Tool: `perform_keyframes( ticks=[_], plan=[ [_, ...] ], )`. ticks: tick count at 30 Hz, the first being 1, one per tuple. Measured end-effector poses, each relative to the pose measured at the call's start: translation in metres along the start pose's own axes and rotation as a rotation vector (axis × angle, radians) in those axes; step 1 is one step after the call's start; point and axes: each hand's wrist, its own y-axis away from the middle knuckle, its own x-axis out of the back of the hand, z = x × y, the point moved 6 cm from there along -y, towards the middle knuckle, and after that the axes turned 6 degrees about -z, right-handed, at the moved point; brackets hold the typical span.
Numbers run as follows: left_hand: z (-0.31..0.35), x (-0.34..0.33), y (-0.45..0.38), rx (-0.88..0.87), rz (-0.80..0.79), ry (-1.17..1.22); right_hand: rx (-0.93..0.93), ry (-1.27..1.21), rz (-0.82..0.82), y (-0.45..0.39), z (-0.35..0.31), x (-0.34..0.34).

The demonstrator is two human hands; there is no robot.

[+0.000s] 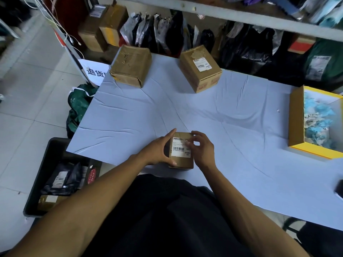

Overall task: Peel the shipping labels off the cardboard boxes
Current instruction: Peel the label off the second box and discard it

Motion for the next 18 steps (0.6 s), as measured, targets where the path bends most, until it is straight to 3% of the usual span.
perform_keyframes(
  ticks=[18],
  plan=[
    [-0.0005,0.0016,0.0019,-0.005,-0.002,-0.002,-0.046,-0.035,-0.026,-0.0019,-0.0011,0.0016]
  ],
)
